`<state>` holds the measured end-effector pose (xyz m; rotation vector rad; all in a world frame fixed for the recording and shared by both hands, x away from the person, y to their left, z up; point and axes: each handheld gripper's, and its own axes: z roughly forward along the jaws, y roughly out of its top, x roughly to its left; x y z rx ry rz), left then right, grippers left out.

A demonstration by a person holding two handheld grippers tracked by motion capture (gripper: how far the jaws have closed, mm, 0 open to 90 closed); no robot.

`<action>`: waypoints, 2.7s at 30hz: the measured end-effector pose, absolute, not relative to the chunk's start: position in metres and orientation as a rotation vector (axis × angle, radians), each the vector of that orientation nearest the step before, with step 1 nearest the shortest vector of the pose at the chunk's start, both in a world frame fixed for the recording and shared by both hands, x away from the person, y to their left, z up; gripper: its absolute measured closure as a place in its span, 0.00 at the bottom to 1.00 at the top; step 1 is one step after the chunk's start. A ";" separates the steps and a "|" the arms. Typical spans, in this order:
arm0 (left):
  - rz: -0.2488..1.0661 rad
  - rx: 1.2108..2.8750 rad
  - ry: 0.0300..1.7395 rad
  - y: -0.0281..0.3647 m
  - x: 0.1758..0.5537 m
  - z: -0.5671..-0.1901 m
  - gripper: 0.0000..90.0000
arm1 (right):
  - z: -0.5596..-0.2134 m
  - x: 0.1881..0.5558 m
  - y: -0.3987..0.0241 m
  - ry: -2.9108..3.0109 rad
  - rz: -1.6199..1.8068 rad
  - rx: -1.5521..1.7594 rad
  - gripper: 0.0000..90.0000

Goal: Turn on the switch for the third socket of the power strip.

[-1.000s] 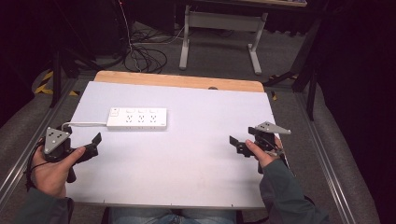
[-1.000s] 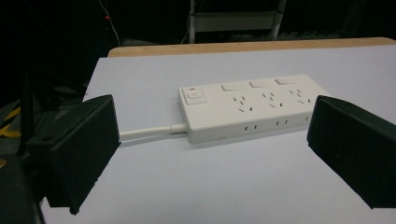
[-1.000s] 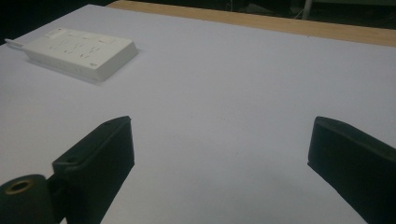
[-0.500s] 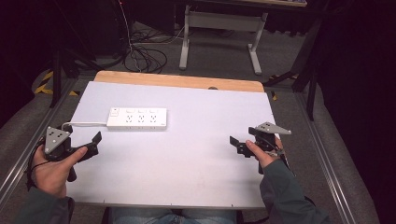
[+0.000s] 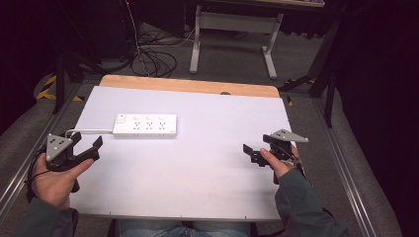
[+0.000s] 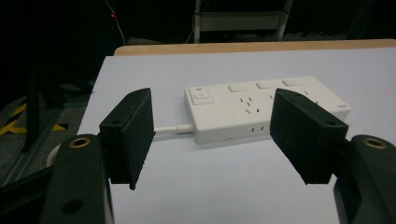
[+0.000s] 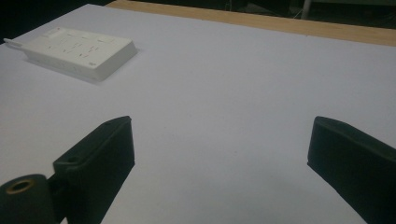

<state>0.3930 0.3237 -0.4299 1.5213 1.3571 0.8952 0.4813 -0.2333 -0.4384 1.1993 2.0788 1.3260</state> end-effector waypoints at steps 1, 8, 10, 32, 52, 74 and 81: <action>0.895 1.521 1.357 0.324 0.393 -0.430 0.37 | -0.439 0.481 -0.233 2.080 1.326 1.200 0.09; 0.896 1.519 1.346 0.326 0.393 -0.429 0.55 | -0.438 0.481 -0.233 2.079 1.333 1.200 0.09; 0.887 1.492 1.340 0.328 0.393 -0.429 0.61 | -0.438 0.481 -0.233 2.080 1.336 1.198 0.09; 0.917 1.476 1.302 0.331 0.394 -0.424 1.00 | -0.439 0.480 -0.232 2.092 1.333 1.193 0.09; 0.973 1.503 1.244 0.315 0.421 -0.418 1.00 | -0.439 0.479 -0.232 2.102 1.333 1.184 0.09; 0.905 1.612 1.236 0.287 0.455 -0.418 1.00 | -0.442 0.480 -0.231 2.131 1.343 1.186 0.09; 0.895 1.626 1.237 0.284 0.463 -0.420 1.00 | -0.440 0.479 -0.231 2.123 1.354 1.187 0.09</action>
